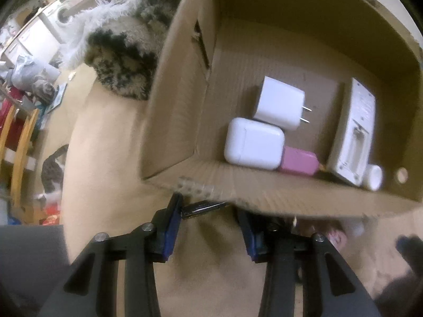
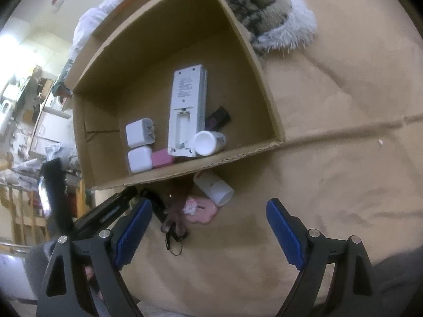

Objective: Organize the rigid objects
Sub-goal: 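Grasp the silver AA battery with the left gripper, then grasp the white pill bottle with red label with the right gripper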

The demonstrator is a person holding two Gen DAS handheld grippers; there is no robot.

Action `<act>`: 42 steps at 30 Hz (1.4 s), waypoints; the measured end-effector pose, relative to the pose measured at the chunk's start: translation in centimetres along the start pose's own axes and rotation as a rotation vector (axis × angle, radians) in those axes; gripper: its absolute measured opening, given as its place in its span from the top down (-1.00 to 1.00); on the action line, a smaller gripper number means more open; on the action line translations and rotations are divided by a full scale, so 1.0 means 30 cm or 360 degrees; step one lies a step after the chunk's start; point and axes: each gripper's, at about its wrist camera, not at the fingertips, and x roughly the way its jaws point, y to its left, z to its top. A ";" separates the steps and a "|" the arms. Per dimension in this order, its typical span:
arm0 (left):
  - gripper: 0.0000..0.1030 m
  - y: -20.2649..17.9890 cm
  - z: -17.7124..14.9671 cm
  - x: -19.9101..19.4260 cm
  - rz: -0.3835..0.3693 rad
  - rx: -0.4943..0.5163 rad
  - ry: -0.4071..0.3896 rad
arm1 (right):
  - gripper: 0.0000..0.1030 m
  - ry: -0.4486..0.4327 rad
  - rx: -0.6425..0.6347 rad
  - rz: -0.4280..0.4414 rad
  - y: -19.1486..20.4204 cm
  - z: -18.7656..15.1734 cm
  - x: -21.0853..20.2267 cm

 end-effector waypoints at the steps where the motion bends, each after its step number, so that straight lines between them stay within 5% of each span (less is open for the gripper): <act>1: 0.26 0.012 -0.006 -0.022 -0.0016 0.0004 0.0006 | -0.81 0.0018 0.0010 0.0004 -0.003 0.002 0.009; 7: 0.26 0.093 -0.019 -0.161 -0.0065 0.0073 -0.0012 | -0.81 0.0141 0.0022 -0.0005 -0.009 0.006 0.079; 13: 0.26 0.165 -0.059 -0.227 -0.0060 0.0073 -0.0078 | -0.59 0.0185 0.0123 0.0014 -0.028 0.035 0.160; 23: 0.26 0.118 -0.095 -0.194 -0.0016 0.0001 -0.0100 | -0.31 0.0153 -0.0073 -0.0256 0.052 0.058 0.273; 28: 0.26 0.092 -0.095 -0.182 -0.0024 0.0042 -0.0102 | 0.30 0.0107 -0.0293 -0.0437 0.116 0.037 0.292; 42: 0.26 0.114 -0.106 -0.212 -0.0041 0.0010 -0.0125 | 0.46 0.0043 -0.0455 -0.0412 0.206 -0.044 0.220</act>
